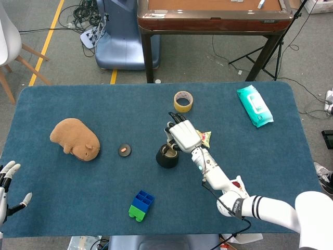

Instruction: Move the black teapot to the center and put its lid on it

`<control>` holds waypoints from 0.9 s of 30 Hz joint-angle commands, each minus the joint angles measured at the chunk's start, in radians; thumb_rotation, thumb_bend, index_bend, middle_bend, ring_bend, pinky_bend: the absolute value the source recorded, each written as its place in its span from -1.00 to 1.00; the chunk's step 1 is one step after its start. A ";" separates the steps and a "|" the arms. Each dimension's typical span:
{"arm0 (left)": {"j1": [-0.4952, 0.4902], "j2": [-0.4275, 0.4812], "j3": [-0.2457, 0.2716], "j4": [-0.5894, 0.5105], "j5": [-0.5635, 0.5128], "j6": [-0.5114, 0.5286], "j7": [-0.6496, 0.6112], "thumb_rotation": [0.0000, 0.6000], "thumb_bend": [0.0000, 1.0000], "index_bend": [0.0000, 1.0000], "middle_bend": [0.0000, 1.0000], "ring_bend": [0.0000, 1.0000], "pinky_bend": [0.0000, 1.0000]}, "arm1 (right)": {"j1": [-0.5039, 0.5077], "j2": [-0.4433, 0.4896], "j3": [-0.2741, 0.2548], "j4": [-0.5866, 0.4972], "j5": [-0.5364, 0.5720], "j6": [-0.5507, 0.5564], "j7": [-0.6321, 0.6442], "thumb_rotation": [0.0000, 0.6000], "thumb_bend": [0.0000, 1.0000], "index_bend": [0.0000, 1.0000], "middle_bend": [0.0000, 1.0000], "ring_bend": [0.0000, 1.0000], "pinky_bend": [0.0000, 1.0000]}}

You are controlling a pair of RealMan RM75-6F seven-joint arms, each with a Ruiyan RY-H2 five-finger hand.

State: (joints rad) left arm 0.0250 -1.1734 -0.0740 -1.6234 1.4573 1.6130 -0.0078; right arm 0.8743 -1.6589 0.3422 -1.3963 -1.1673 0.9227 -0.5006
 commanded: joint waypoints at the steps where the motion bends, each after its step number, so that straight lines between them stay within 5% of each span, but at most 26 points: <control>1: 0.000 0.001 0.000 0.001 0.001 0.000 0.000 1.00 -0.57 -0.68 -0.79 -0.92 -0.79 | 0.036 -0.033 0.018 0.023 0.048 -0.006 -0.049 1.00 -0.15 0.34 -0.15 -0.80 -0.72; 27: 0.006 0.008 0.009 0.008 0.009 -0.002 -0.007 1.00 -0.57 -0.68 -0.79 -0.92 -0.79 | 0.294 -0.256 0.100 0.307 0.332 0.006 -0.268 1.00 -0.16 0.34 -0.16 -0.80 -0.72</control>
State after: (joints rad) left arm 0.0313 -1.1651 -0.0650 -1.6158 1.4665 1.6112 -0.0151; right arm 1.1459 -1.8919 0.4332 -1.1225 -0.8594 0.9279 -0.7538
